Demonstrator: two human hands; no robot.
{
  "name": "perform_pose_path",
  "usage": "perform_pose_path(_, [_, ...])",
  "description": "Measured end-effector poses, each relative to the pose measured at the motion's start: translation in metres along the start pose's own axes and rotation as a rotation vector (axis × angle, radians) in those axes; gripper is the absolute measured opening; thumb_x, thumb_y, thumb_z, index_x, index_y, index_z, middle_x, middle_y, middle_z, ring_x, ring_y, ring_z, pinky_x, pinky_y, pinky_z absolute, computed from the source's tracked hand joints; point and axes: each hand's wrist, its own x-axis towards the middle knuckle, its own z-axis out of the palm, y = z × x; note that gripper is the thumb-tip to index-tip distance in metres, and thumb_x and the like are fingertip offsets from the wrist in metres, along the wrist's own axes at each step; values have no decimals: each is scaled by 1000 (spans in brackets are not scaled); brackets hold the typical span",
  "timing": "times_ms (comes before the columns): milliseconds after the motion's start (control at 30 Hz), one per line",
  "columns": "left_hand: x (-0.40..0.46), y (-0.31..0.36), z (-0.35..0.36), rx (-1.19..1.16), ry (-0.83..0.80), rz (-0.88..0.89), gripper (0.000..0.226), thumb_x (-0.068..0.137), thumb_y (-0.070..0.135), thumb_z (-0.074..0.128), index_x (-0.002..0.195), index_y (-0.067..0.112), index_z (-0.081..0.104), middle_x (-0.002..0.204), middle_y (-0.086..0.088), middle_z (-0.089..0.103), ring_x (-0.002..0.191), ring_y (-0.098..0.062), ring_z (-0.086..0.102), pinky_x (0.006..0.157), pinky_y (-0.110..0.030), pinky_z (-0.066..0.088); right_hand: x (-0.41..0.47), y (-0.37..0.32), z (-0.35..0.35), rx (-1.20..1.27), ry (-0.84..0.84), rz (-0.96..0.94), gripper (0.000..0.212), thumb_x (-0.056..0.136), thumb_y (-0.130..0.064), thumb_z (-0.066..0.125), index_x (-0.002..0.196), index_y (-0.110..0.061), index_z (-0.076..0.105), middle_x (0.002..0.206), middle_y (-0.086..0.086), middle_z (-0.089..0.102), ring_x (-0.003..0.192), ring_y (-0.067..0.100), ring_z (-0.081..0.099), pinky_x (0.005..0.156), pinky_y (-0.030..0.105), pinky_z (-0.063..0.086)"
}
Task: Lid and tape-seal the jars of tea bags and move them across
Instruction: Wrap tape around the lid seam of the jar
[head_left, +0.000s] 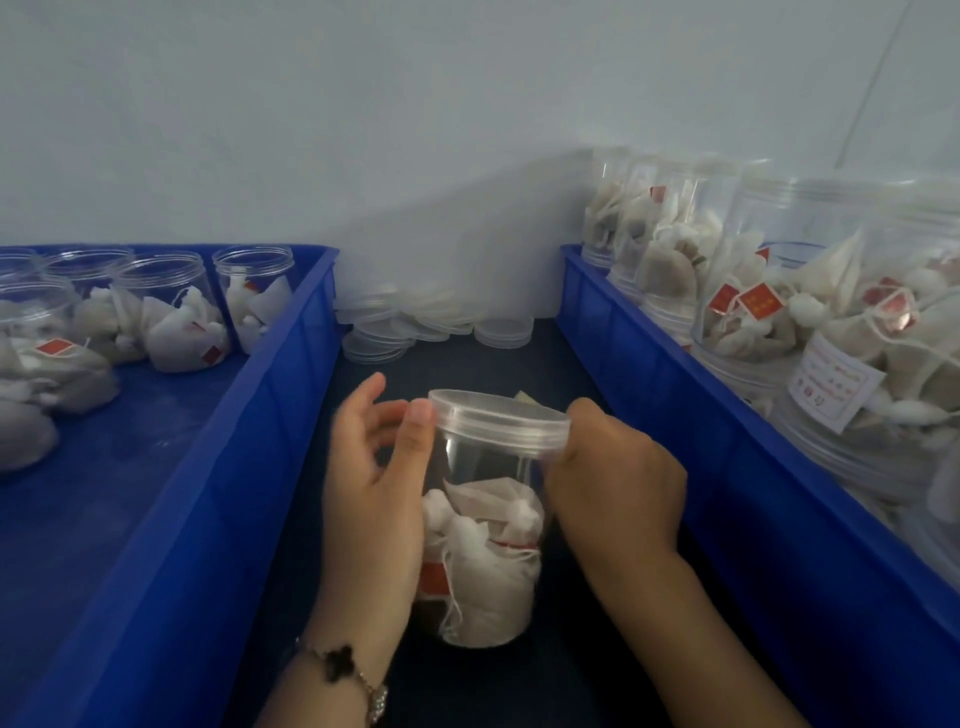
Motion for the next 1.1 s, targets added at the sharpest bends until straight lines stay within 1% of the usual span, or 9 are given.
perform_pose_path(133, [-11, 3, 4, 159, 168, 119, 42, 73, 70, 34, 102, 47, 55, 94, 30, 62, 94, 19, 54, 73, -9, 50, -1, -4, -1, 9, -20, -4, 15, 93, -29, 50, 80, -24, 44, 73, -6, 55, 62, 12, 52, 52, 25, 36])
perform_pose_path(200, [-16, 3, 8, 229, 98, 112, 65, 67, 85, 38, 119, 46, 49, 109, 28, 58, 101, 17, 53, 78, -9, 48, -1, -5, -1, 20, -28, -33, 15, 93, -32, 50, 81, -25, 43, 73, -8, 54, 61, 10, 51, 52, 25, 37])
perform_pose_path(300, [-14, 1, 10, 371, 21, 26, 125, 31, 94, 52, 140, 37, 31, 132, 14, 51, 117, -7, 52, 91, -31, 49, -2, -5, -2, 59, -58, -105, 20, 90, -33, 52, 77, -27, 38, 66, -10, 45, 56, 4, 42, 48, 20, 28])
perform_pose_path(433, [-3, -4, -1, 232, 88, -28, 122, 31, 83, 56, 141, 34, 35, 125, 10, 57, 108, -5, 56, 78, -20, 47, 5, -3, -6, 291, -257, -133, 13, 85, -31, 65, 89, -30, 52, 75, -9, 55, 69, 4, 53, 65, 27, 50])
perform_pose_path(567, [7, -10, -13, 25, 73, -71, 120, 33, 74, 66, 141, 29, 42, 122, 9, 61, 100, 0, 61, 69, -12, 50, 8, 2, -14, 530, -461, -130, 28, 80, -40, 66, 106, -39, 57, 81, -10, 62, 74, 5, 61, 73, 33, 55])
perform_pose_path(700, [11, -7, -16, -95, 60, -51, 116, 36, 65, 68, 140, 19, 45, 99, 16, 63, 78, 24, 56, 50, 3, 38, 7, 7, -21, 768, -566, -72, 68, 42, -76, 68, 102, -46, 54, 86, -13, 63, 75, -4, 61, 58, 13, 47])
perform_pose_path(767, [12, -8, -17, -101, 58, -46, 118, 35, 62, 70, 142, 20, 42, 95, 22, 60, 76, 22, 57, 51, 2, 39, 9, 11, -24, 783, -536, -35, 70, 38, -74, 73, 101, -50, 50, 82, -9, 64, 70, -1, 63, 57, 15, 47])
perform_pose_path(900, [10, -7, -20, 86, 53, 16, 126, 30, 72, 66, 145, 30, 34, 120, 20, 51, 88, 9, 52, 68, -7, 40, 13, 21, -22, 463, -263, -68, 35, 75, -37, 73, 90, -49, 44, 73, -16, 56, 64, 5, 58, 54, 23, 48])
perform_pose_path(1100, [9, -6, -20, 173, 46, 33, 124, 29, 72, 64, 143, 33, 36, 122, 17, 51, 84, 14, 45, 68, -8, 35, 15, 25, -14, 363, -179, -24, 29, 81, -33, 68, 79, -42, 41, 73, -23, 46, 59, 5, 53, 47, 20, 38])
